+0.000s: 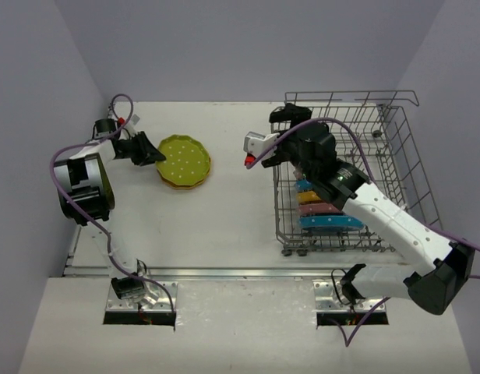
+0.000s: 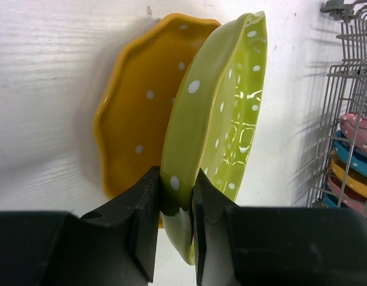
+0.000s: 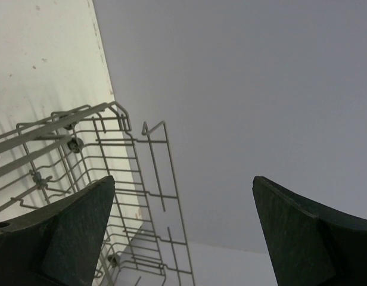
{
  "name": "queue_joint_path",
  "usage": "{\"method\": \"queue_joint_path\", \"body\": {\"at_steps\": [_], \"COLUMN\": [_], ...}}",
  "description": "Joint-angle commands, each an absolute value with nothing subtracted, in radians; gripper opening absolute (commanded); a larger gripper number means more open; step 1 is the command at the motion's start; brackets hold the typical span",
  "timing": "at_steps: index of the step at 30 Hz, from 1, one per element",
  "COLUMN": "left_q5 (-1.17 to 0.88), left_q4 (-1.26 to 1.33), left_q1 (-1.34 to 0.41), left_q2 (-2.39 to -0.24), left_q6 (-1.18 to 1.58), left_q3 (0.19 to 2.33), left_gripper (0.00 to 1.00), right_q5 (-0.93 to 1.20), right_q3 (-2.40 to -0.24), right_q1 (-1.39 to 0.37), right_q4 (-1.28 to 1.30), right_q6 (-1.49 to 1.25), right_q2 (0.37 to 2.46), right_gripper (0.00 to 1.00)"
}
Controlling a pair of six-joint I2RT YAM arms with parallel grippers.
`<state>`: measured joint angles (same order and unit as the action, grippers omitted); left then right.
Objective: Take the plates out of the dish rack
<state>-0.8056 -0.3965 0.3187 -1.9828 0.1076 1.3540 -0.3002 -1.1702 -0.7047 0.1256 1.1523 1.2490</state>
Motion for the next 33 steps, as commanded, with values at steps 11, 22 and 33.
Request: {"method": "queue_joint_path", "body": {"at_steps": [11, 22, 33], "left_q5": [-0.522, -0.005, -0.299], "left_q4": [-0.355, -0.285, -0.423], "left_q1": [0.266, 0.165, 0.058], "left_q2": [-1.922, -1.621, -1.288], "left_q6": [0.124, -0.13, -0.297], "left_q3": [1.399, 1.318, 1.255], "left_gripper": [0.51, 0.83, 0.95], "right_q5": [-0.254, -0.141, 0.23], "right_q3": [-1.253, -1.491, -2.074], "right_q1": [-0.576, -0.411, -0.12], "right_q4": [0.302, 0.694, 1.507], "right_q6": [0.964, 0.997, 1.202], "right_q2": [1.17, 1.293, 1.743], "right_gripper": [0.99, 0.88, 0.58]}}
